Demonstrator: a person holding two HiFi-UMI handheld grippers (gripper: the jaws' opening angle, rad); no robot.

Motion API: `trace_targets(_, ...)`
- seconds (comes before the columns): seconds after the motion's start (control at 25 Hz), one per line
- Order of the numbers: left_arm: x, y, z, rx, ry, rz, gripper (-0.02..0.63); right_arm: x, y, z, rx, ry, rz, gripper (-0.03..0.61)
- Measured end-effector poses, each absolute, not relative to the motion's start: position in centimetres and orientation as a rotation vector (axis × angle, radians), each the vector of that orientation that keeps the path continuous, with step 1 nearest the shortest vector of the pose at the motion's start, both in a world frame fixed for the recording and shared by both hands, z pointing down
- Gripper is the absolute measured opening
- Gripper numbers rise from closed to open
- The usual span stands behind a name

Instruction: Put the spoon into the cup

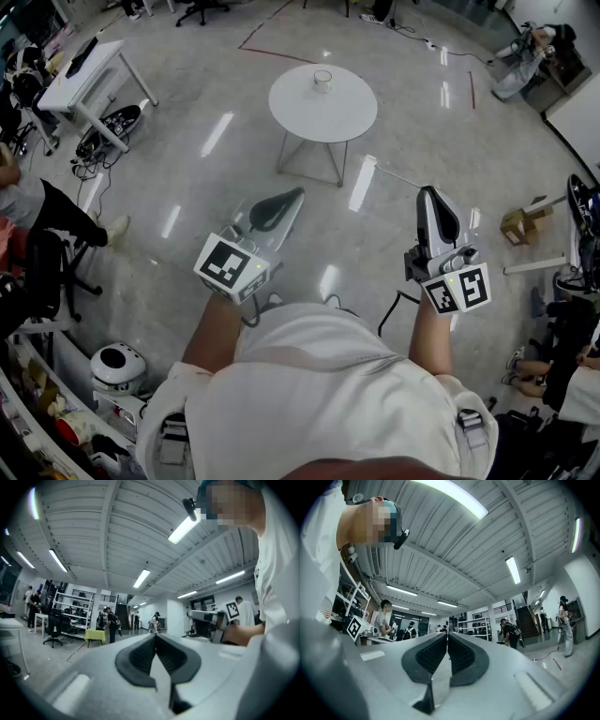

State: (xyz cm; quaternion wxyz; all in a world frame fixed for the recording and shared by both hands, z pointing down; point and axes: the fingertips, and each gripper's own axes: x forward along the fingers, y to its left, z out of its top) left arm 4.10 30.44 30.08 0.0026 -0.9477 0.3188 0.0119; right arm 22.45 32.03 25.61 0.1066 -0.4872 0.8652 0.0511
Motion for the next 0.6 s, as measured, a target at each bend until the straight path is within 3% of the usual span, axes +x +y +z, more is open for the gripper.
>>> trace_targets(0.6,1.7,29.8,30.2,-2.968,1.028,0.052,0.0,20.1,31.3,25.4,-1.43,2.569,0.175,0.012)
